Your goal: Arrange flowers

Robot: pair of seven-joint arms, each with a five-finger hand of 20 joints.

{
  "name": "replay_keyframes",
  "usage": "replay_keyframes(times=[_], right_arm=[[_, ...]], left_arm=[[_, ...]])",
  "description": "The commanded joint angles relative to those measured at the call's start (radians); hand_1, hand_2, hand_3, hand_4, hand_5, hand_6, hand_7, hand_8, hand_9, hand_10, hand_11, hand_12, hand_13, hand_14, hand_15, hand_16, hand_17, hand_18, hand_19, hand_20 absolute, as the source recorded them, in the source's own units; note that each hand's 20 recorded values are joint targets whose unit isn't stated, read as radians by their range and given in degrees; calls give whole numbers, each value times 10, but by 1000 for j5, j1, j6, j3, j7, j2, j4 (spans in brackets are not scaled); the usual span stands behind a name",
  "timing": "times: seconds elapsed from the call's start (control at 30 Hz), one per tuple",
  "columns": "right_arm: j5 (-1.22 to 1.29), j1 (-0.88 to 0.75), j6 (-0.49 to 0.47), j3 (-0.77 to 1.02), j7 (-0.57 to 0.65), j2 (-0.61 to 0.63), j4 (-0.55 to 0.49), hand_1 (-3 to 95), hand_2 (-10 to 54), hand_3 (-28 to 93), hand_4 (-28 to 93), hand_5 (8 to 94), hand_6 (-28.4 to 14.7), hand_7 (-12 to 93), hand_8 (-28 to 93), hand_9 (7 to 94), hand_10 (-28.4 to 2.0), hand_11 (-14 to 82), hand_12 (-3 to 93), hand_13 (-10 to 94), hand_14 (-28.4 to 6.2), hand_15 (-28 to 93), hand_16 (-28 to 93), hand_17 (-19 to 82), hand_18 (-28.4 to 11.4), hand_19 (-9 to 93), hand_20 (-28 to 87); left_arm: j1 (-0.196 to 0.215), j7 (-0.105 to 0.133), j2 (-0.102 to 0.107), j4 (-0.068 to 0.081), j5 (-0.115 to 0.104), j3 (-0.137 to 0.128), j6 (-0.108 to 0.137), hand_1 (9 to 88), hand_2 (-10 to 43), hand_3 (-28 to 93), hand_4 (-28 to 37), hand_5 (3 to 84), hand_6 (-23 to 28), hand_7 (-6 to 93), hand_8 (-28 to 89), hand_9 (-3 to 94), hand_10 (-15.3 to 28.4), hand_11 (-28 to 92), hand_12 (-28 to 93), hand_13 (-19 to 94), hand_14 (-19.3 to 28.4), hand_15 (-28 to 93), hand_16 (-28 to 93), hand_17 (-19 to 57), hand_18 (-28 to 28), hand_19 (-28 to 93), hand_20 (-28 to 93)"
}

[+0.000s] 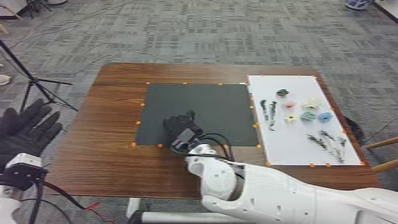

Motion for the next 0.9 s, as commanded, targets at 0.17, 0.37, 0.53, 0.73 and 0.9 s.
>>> replay_keyframes(times=[0.17,0.37,0.53,0.73,0.9], right_arm=[[165,-30,-7,80,-17,-31,-35,430,-95,777,-283,591,-64,365,-130,726,-166,231,182,598,-166,649,271,230,-277,724,243],[132,-37,-17,97,11,-27,-45,428,-95,785,-283,587,-66,360,-126,723,-167,232,181,597,-167,649,277,226,-276,722,244],[138,-129,-65,253,-11,25,-168,417,-95,784,-283,585,-76,354,-124,719,-177,251,193,588,-177,665,285,222,-280,725,247],[137,-283,-30,511,-2,115,-287,402,-95,781,-283,580,-83,333,-115,706,-191,260,201,579,-184,676,283,215,-283,725,251],[139,-433,-106,754,41,208,-344,392,-95,776,-283,570,-96,250,-103,672,-208,240,193,558,-198,688,279,203,-284,719,259]], left_arm=[[5,-6,4,0,-10,8,6,273,122,675,-266,384,78,71,-62,311,127,101,139,210,140,165,14,-29,111,139,114],[13,-6,-4,-4,-10,9,9,273,124,674,-264,384,78,70,-61,312,127,102,139,210,141,169,13,-29,111,141,114],[27,-1,-16,-11,-10,-2,9,273,124,674,-264,384,78,71,-61,313,128,103,140,210,140,170,12,-29,111,143,113],[47,10,-32,-22,-10,-30,10,271,122,680,-267,389,77,76,-61,316,128,109,143,214,140,178,13,-28,110,143,113],[64,20,-36,-29,-13,-62,10,268,119,688,-272,389,75,77,-63,317,125,110,143,215,135,176,10,-27,109,142,112]])
